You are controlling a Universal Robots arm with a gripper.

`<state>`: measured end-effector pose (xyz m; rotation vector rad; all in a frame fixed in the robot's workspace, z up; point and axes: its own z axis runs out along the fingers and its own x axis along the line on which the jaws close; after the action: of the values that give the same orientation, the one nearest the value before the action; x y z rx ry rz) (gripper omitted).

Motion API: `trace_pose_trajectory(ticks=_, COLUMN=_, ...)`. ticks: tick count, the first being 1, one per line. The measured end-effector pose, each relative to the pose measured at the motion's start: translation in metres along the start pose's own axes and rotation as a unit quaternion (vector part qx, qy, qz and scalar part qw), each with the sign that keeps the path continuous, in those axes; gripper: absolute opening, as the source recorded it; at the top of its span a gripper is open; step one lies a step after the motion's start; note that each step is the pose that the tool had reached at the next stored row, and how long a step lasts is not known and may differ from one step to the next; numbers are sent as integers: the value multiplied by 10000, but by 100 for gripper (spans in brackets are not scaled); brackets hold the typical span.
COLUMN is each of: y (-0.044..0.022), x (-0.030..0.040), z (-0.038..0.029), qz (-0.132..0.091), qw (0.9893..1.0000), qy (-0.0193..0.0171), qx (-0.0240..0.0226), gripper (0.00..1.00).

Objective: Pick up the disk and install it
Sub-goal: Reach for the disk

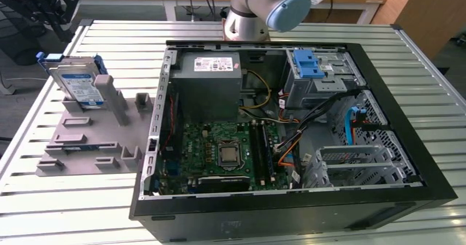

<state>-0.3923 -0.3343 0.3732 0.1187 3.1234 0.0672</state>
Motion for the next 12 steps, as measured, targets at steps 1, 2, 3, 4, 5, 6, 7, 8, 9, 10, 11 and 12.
trace_pose_trajectory(ticks=1, y=0, x=0, z=0, qz=0, qw=10000, qy=0, qx=0, gripper=11)
trace_pose_trajectory(ticks=2, y=0, x=1, z=1, qz=0, qw=10000, qy=-1, qx=0, gripper=11)
trace_pose_trajectory(ticks=3, y=0, x=6, z=0, qz=1, qw=10000, qy=0, qx=0, gripper=11)
trace_pose_trajectory(ticks=4, y=-1, x=18, z=0, qz=1, qw=10000, qy=-1, qx=0, gripper=11)
trace_pose_trajectory(ticks=5, y=-3, x=40, z=0, qz=1, qw=10000, qy=-1, qx=0, gripper=11)
trace_pose_trajectory(ticks=6, y=-5, x=65, z=-1, qz=0, qw=10000, qy=0, qx=0, gripper=11)
trace_pose_trajectory(ticks=7, y=-7, x=91, z=-2, qz=0, qw=10000, qy=0, qx=0, gripper=11)
trace_pose_trajectory(ticks=8, y=-9, x=117, z=-2, qz=0, qw=10000, qy=0, qx=0, gripper=11)
trace_pose_trajectory(ticks=9, y=-10, x=142, z=-1, qz=1, qw=10000, qy=-1, qx=0, gripper=11)
trace_pose_trajectory(ticks=10, y=-13, x=164, z=-1, qz=0, qw=10000, qy=-1, qx=0, gripper=11)
trace_pose_trajectory(ticks=11, y=-15, x=188, z=-1, qz=0, qw=10000, qy=-1, qx=0, gripper=11)
trace_pose_trajectory(ticks=12, y=-16, x=211, z=0, qz=0, qw=10000, qy=-1, qx=0, gripper=11)
